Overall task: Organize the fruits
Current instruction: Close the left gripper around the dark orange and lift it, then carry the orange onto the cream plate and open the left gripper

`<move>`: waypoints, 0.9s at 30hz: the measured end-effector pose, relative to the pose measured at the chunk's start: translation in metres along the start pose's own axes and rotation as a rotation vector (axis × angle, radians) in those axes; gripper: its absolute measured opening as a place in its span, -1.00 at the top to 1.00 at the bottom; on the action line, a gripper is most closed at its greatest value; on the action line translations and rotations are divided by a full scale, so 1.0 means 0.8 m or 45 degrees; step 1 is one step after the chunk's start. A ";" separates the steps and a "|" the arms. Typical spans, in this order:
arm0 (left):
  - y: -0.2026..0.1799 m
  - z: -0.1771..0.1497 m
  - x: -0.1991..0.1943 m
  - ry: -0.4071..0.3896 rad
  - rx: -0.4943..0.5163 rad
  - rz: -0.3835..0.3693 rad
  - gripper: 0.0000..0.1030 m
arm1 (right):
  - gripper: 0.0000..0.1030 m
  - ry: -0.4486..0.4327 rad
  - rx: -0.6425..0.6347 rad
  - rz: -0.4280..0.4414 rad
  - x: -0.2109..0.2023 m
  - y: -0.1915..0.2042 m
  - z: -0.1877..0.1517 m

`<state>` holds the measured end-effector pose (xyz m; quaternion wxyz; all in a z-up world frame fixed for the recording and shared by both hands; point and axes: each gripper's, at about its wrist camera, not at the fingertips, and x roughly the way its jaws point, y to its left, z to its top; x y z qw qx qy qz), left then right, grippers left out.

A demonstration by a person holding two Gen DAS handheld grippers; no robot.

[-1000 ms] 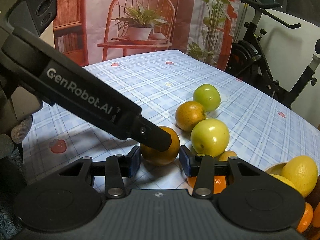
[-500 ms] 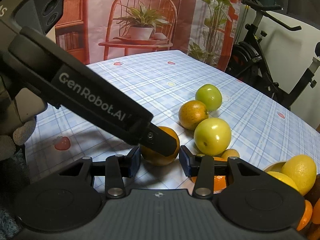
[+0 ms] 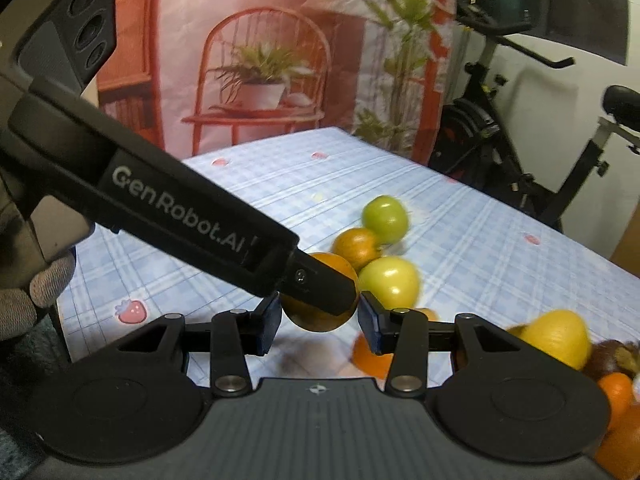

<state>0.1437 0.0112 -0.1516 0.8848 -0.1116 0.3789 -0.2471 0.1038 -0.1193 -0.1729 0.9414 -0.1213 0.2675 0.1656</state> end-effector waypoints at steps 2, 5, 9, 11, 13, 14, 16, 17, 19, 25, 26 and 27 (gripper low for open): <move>-0.021 0.005 0.002 0.009 0.072 -0.009 0.15 | 0.13 -0.013 0.029 -0.017 -0.015 -0.007 -0.002; -0.052 0.010 0.012 0.031 0.175 -0.035 0.15 | 0.13 -0.040 0.098 -0.050 -0.040 -0.024 -0.008; -0.090 0.012 0.034 0.103 0.258 -0.067 0.15 | 0.13 -0.036 0.206 -0.106 -0.068 -0.050 -0.022; -0.108 0.008 0.044 0.142 0.307 -0.079 0.15 | 0.13 -0.029 0.244 -0.131 -0.081 -0.060 -0.030; -0.124 0.002 0.059 0.188 0.352 -0.092 0.15 | 0.13 -0.021 0.294 -0.159 -0.095 -0.068 -0.039; -0.130 0.000 0.065 0.206 0.364 -0.095 0.15 | 0.13 -0.012 0.317 -0.165 -0.099 -0.073 -0.043; -0.135 -0.007 0.075 0.234 0.385 -0.086 0.14 | 0.13 0.016 0.369 -0.171 -0.105 -0.082 -0.052; -0.137 -0.009 0.077 0.239 0.388 -0.077 0.14 | 0.13 0.025 0.384 -0.170 -0.108 -0.084 -0.055; -0.136 -0.013 0.077 0.252 0.382 -0.069 0.14 | 0.13 0.030 0.383 -0.171 -0.110 -0.085 -0.057; -0.131 -0.014 0.083 0.270 0.366 -0.081 0.14 | 0.13 0.056 0.388 -0.161 -0.108 -0.085 -0.058; -0.131 -0.014 0.084 0.274 0.360 -0.085 0.14 | 0.13 0.060 0.392 -0.160 -0.109 -0.086 -0.058; -0.130 -0.014 0.084 0.278 0.353 -0.089 0.14 | 0.13 0.065 0.395 -0.158 -0.107 -0.086 -0.059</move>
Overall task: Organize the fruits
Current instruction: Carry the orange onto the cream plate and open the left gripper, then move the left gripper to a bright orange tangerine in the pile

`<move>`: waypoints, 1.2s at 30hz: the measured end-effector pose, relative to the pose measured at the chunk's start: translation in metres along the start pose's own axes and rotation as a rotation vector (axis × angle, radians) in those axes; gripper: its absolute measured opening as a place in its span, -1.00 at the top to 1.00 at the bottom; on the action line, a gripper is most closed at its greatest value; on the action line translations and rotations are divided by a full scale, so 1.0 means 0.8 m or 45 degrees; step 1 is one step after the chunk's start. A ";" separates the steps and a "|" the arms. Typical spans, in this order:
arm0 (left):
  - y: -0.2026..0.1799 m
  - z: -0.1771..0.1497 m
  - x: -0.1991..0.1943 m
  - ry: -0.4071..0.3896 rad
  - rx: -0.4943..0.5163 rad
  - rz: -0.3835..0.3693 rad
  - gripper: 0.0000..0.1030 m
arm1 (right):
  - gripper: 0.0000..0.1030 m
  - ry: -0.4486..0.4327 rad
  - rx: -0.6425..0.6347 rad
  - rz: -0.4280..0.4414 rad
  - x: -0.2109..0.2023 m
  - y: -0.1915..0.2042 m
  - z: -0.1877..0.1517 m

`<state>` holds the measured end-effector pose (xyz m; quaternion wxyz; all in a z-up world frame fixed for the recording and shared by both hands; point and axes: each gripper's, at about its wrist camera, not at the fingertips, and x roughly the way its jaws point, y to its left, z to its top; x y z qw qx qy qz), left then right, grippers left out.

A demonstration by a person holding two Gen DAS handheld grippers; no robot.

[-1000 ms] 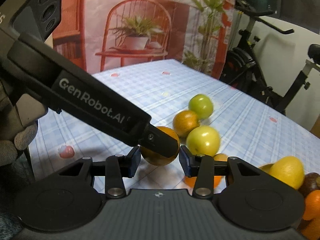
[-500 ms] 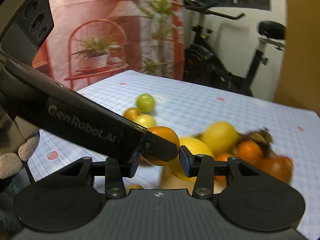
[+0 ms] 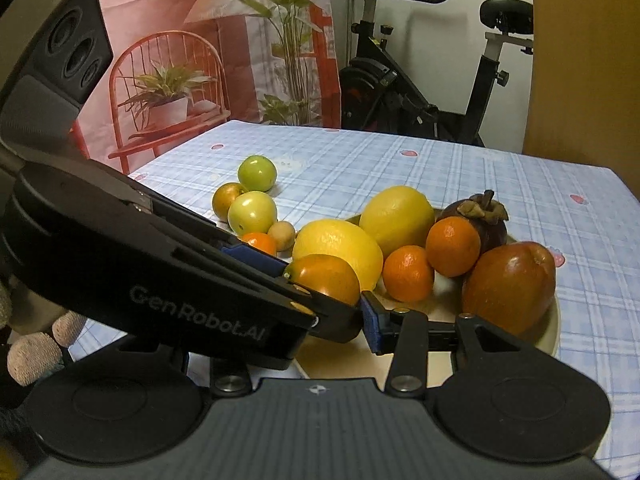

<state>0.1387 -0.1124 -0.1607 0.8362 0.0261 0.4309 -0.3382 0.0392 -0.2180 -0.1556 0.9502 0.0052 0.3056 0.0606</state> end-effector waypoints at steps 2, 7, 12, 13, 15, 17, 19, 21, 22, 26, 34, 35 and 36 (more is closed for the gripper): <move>0.003 -0.002 0.002 0.003 -0.021 -0.011 0.14 | 0.12 0.009 0.003 0.002 0.004 0.001 0.000; 0.009 -0.009 -0.003 -0.011 -0.052 -0.027 0.13 | 0.11 0.039 0.010 0.016 0.012 0.001 -0.001; 0.013 -0.012 -0.010 -0.046 -0.064 -0.035 0.12 | 0.08 0.043 0.032 0.017 0.011 -0.002 -0.001; 0.013 -0.013 -0.014 -0.062 -0.062 -0.025 0.10 | 0.05 0.043 0.035 0.014 0.011 -0.002 -0.001; 0.015 -0.015 -0.023 -0.099 -0.070 -0.009 0.10 | -0.03 0.046 0.042 0.005 0.011 -0.003 -0.001; 0.021 -0.019 -0.035 -0.143 -0.088 0.004 0.10 | -0.04 0.048 0.048 0.002 0.011 -0.003 0.000; 0.030 -0.023 -0.048 -0.192 -0.121 0.035 0.10 | -0.04 0.047 0.042 -0.003 0.011 -0.002 0.001; 0.041 -0.026 -0.061 -0.243 -0.168 0.068 0.10 | -0.07 0.047 0.036 -0.011 0.011 -0.001 0.001; 0.048 -0.027 -0.067 -0.269 -0.199 0.091 0.10 | -0.11 0.047 0.033 -0.019 0.011 0.000 0.001; 0.075 -0.032 -0.091 -0.347 -0.293 0.207 0.10 | -0.16 0.040 0.035 -0.039 0.010 0.000 0.001; 0.115 -0.038 -0.110 -0.381 -0.429 0.357 0.10 | -0.17 -0.075 0.038 -0.072 -0.004 -0.001 0.007; 0.118 -0.038 -0.114 -0.385 -0.435 0.366 0.10 | -0.17 -0.093 0.034 -0.073 -0.006 0.000 0.008; 0.120 -0.036 -0.115 -0.387 -0.437 0.377 0.10 | -0.17 -0.112 0.029 -0.071 -0.008 0.001 0.009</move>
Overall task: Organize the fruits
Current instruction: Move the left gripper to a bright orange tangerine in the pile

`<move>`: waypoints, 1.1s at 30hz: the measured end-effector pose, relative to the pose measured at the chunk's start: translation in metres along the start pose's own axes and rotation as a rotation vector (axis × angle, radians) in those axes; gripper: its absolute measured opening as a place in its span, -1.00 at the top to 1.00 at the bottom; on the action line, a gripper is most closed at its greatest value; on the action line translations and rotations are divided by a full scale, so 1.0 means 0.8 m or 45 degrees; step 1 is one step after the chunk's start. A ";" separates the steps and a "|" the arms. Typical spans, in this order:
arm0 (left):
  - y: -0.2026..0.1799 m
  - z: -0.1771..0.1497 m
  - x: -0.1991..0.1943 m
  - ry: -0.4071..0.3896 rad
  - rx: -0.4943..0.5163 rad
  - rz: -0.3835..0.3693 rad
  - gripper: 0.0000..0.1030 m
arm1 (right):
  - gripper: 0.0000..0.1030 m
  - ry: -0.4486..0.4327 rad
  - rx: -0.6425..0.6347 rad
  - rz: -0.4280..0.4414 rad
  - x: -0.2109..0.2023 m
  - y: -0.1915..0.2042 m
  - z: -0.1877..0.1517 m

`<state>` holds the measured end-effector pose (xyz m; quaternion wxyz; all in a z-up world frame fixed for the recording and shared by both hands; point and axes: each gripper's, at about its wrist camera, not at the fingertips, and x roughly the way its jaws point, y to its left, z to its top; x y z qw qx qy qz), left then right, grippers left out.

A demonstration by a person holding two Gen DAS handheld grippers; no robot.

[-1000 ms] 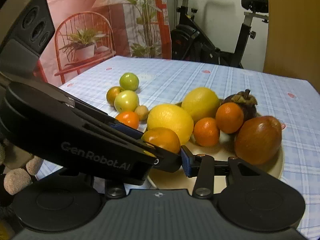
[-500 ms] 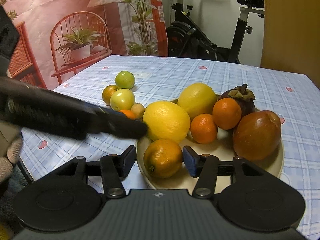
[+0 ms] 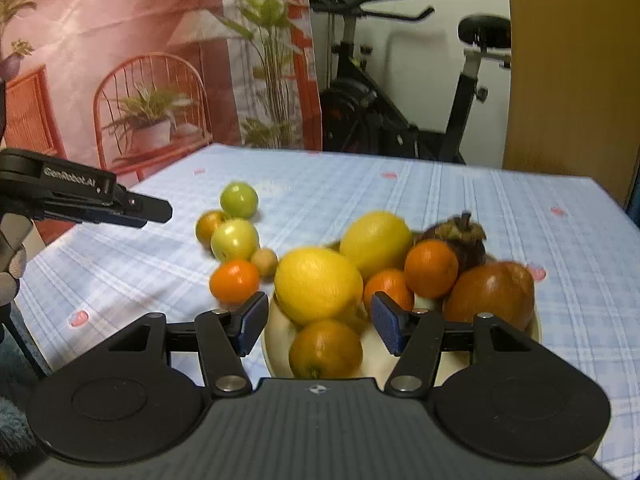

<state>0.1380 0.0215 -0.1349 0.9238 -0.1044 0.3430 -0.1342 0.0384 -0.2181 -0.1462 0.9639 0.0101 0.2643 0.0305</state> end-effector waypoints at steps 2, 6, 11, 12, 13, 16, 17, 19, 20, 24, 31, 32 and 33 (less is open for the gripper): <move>0.002 0.004 0.000 -0.005 0.012 0.024 0.09 | -0.17 -0.038 -0.014 0.011 -0.004 0.003 0.002; 0.007 0.011 0.000 -0.030 0.045 0.084 -0.11 | -0.17 -0.072 -0.055 0.040 -0.004 0.012 0.007; 0.004 0.025 -0.004 -0.077 0.089 0.072 -0.16 | -0.17 -0.069 -0.160 0.110 0.009 0.034 0.016; 0.002 0.025 -0.003 -0.079 0.095 0.073 -0.16 | -0.16 -0.059 -0.195 0.126 0.016 0.041 0.019; 0.000 0.026 -0.001 -0.078 0.098 0.070 -0.15 | -0.16 -0.050 -0.222 0.139 0.022 0.047 0.021; -0.001 0.021 0.001 -0.073 0.106 0.060 -0.15 | -0.14 0.006 -0.313 0.173 0.047 0.068 0.024; 0.000 0.018 0.001 -0.070 0.109 0.056 -0.15 | -0.14 0.028 -0.340 0.180 0.056 0.075 0.023; 0.003 0.016 0.002 -0.065 0.104 0.051 -0.15 | -0.13 0.066 -0.390 0.187 0.073 0.087 0.022; 0.006 0.014 0.002 -0.063 0.098 0.049 -0.15 | -0.13 0.080 -0.405 0.188 0.080 0.091 0.021; 0.016 0.011 0.004 -0.051 0.059 0.039 -0.14 | -0.13 0.138 -0.451 0.163 0.106 0.099 0.020; 0.026 0.006 0.010 -0.018 0.008 -0.006 -0.13 | -0.19 0.184 -0.461 0.093 0.132 0.102 0.022; 0.027 0.005 0.011 -0.014 0.002 -0.012 -0.13 | -0.19 0.188 -0.454 0.096 0.134 0.101 0.021; 0.027 0.004 0.012 -0.008 -0.005 -0.018 -0.13 | -0.19 0.186 -0.462 0.094 0.136 0.102 0.020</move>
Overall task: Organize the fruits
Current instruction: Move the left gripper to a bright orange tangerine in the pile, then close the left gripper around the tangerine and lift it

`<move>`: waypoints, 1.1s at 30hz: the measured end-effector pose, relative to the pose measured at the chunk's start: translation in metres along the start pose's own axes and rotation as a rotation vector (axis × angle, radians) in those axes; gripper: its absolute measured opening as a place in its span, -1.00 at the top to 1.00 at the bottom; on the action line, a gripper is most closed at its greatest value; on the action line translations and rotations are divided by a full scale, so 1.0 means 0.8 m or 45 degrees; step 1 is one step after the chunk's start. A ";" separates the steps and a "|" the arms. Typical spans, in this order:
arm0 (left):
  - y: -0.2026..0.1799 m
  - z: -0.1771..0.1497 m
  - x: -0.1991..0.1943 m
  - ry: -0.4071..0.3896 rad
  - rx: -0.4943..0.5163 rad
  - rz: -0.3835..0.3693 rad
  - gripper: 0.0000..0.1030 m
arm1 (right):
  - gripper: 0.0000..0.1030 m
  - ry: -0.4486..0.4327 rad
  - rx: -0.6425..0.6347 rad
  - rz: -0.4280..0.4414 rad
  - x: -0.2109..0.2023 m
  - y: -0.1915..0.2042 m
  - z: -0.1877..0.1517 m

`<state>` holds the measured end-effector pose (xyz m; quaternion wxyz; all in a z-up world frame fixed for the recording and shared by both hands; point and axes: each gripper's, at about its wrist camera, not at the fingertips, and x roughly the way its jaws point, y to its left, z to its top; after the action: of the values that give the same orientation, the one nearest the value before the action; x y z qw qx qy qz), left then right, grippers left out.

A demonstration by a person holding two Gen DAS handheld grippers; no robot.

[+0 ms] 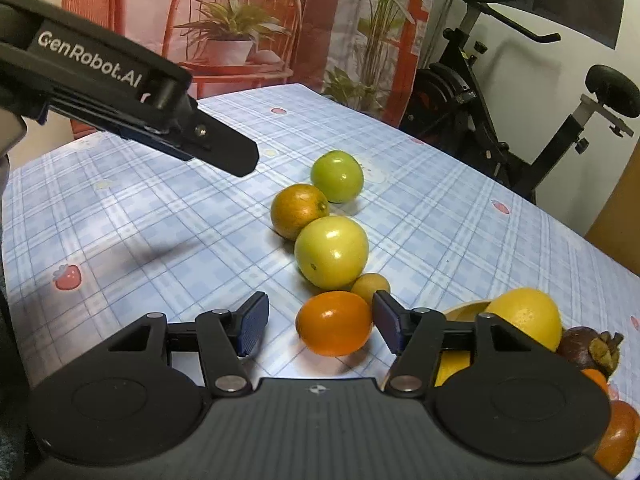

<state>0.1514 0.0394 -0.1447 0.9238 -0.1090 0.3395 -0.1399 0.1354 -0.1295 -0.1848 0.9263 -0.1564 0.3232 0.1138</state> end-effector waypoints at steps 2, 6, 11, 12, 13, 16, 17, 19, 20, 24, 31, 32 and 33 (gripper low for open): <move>0.000 -0.002 0.003 0.011 -0.007 -0.008 -0.13 | -0.19 0.005 -0.026 0.002 0.001 0.006 -0.001; 0.001 -0.005 0.005 0.030 -0.014 -0.019 -0.12 | -0.15 0.007 -0.042 0.040 0.001 0.014 -0.002; 0.001 -0.009 0.008 0.050 -0.019 -0.034 -0.12 | -0.14 0.000 -0.037 0.078 -0.005 0.021 -0.010; 0.001 -0.010 0.009 0.058 -0.020 -0.041 -0.12 | -0.14 -0.002 -0.032 0.078 -0.007 0.021 -0.011; 0.000 -0.012 0.010 0.065 -0.022 -0.049 -0.12 | -0.10 -0.005 -0.023 0.082 -0.010 0.021 -0.013; -0.005 -0.018 0.016 0.100 -0.024 -0.082 -0.12 | 0.03 -0.004 -0.009 0.102 -0.015 0.020 -0.015; -0.006 -0.020 0.017 0.110 -0.021 -0.094 -0.12 | 0.03 -0.004 -0.005 0.105 -0.016 0.020 -0.016; -0.009 -0.025 0.021 0.140 -0.017 -0.123 -0.12 | 0.07 -0.011 0.006 0.118 -0.017 0.020 -0.017; -0.010 -0.026 0.024 0.163 -0.022 -0.137 -0.12 | 0.09 -0.010 0.009 0.123 -0.018 0.020 -0.018; -0.011 -0.035 0.033 0.236 -0.038 -0.203 -0.12 | 0.09 -0.014 0.023 0.132 -0.018 0.021 -0.021; -0.021 -0.044 0.040 0.288 0.012 -0.238 -0.12 | 0.10 -0.017 0.065 0.163 -0.023 0.020 -0.030; -0.021 -0.044 0.041 0.293 0.017 -0.242 -0.12 | 0.10 -0.018 0.069 0.163 -0.024 0.019 -0.030; -0.022 -0.045 0.041 0.297 0.023 -0.246 -0.12 | 0.10 -0.019 0.071 0.164 -0.024 0.019 -0.031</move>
<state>0.1483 0.0082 -0.1863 0.8612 -0.1159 0.4312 -0.2428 0.1023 -0.1266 -0.1941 0.9235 -0.1086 0.3288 0.1654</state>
